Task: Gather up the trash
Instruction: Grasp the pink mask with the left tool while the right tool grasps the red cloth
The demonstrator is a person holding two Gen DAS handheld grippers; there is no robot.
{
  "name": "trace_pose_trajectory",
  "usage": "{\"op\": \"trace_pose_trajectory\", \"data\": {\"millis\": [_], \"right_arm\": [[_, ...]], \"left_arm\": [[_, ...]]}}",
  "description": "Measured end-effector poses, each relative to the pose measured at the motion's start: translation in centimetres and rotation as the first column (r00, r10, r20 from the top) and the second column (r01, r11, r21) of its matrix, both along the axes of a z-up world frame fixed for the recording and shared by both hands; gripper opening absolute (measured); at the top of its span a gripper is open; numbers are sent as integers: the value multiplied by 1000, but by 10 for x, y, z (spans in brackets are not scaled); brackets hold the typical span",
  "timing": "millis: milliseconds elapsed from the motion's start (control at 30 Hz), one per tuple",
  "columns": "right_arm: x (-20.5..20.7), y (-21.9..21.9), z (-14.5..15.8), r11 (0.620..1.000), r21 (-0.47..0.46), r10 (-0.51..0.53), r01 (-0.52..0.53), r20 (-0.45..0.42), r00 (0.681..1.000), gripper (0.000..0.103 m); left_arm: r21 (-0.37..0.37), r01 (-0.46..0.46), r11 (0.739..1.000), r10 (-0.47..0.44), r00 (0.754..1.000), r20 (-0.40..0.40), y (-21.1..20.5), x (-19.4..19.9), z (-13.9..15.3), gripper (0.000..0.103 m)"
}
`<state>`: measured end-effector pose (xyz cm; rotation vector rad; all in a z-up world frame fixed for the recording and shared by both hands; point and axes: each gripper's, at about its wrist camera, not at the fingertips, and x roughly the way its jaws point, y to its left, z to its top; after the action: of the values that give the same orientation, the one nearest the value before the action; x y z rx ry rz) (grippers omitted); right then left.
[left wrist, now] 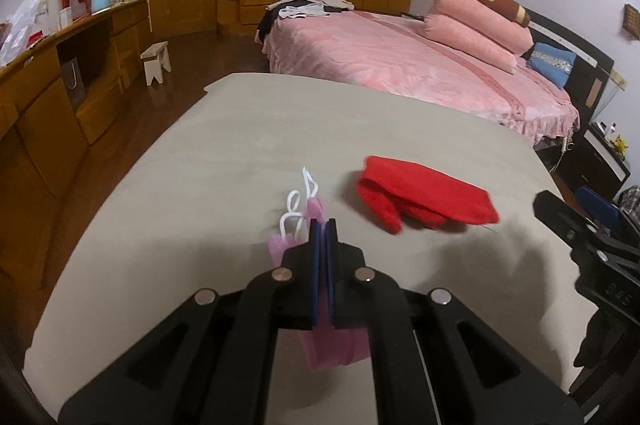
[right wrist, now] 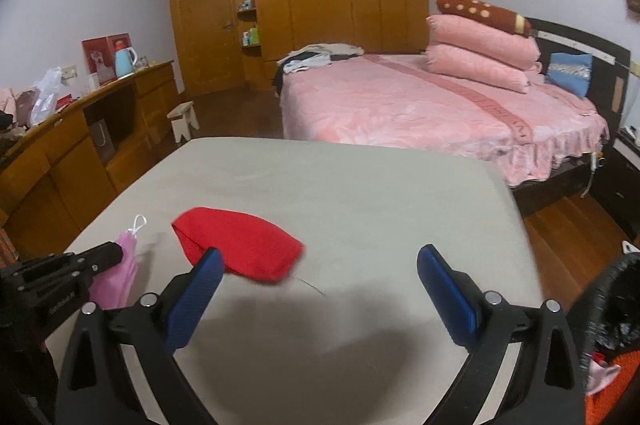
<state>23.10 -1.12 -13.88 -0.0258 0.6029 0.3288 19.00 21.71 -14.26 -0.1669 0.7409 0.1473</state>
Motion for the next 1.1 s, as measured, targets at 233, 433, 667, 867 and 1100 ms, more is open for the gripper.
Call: {"op": "trace_pose_trajectory", "data": {"millis": [233, 433, 667, 867, 1100], "right_arm": [[26, 44, -11, 999, -10, 45, -46, -37, 998, 95], [37, 74, -22, 997, -14, 71, -72, -79, 994, 95], [47, 96, -35, 996, -42, 76, -82, -138, 988, 95], [55, 106, -44, 991, -72, 98, -115, -199, 975, 79], [53, 107, -50, 987, -42, 141, -156, -239, 961, 34]], "left_arm": [[-2, -36, 999, 36, 999, 1, 29, 9, -2, 2], [-6, -52, 999, 52, 999, -4, 47, 13, -6, 2], [-17, -64, 998, 64, 998, -8, 60, 17, -11, 2], [-22, -68, 997, 68, 998, -7, 67, 17, -12, 2], [-24, -67, 997, 67, 998, -7, 70, 16, -11, 2]]}}
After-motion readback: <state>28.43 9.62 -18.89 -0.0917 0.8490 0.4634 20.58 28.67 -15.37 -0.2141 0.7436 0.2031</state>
